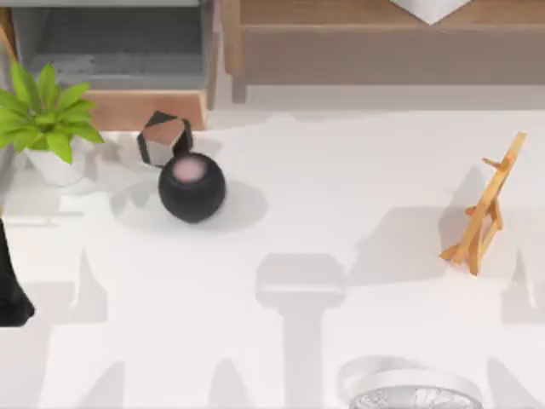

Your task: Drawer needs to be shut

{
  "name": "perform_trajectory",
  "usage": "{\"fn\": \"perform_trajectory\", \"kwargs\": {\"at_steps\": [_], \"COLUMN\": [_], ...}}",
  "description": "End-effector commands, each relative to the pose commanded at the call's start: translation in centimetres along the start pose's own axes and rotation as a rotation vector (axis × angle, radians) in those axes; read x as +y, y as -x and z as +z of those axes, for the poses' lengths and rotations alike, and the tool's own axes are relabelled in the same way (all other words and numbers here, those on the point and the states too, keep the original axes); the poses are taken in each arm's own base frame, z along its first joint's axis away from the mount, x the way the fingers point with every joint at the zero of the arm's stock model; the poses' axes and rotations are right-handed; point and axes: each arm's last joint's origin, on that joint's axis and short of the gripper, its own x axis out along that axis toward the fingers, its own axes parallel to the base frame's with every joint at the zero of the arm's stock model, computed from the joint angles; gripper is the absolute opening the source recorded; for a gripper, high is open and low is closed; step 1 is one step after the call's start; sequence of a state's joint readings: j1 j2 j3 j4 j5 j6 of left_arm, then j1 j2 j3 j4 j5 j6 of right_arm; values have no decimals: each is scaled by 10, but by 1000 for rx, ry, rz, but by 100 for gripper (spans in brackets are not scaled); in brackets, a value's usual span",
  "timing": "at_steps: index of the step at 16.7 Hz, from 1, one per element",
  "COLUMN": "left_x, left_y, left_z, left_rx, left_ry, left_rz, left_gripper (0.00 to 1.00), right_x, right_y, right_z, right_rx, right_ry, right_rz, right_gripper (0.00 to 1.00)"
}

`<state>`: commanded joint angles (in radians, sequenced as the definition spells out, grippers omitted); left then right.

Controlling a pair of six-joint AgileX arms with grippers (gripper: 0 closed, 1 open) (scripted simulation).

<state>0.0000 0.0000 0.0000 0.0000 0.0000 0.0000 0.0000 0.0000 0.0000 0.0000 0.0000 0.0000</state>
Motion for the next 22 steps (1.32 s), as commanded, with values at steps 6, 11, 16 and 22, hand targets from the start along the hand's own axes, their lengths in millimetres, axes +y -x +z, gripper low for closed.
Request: {"fn": "perform_trajectory", "kwargs": {"at_steps": [6, 11, 16, 22], "left_x": [-3, -14, -36, -54], "left_y": [-5, -32, -76, -105], "left_z": [18, 49, 68, 72], "left_rx": [-24, -16, 0, 0], "left_ry": [-2, 0, 0, 0], "left_rz": [2, -2, -2, 0], "left_gripper": [100, 100, 100, 100], "right_x": [0, 0, 0, 0], "right_y": [0, 0, 0, 0], "right_z": [0, 0, 0, 0], "right_rx": [0, 0, 0, 0], "right_ry": [0, 0, 0, 0], "right_rz": [0, 0, 0, 0], "right_gripper": [100, 100, 100, 100]}}
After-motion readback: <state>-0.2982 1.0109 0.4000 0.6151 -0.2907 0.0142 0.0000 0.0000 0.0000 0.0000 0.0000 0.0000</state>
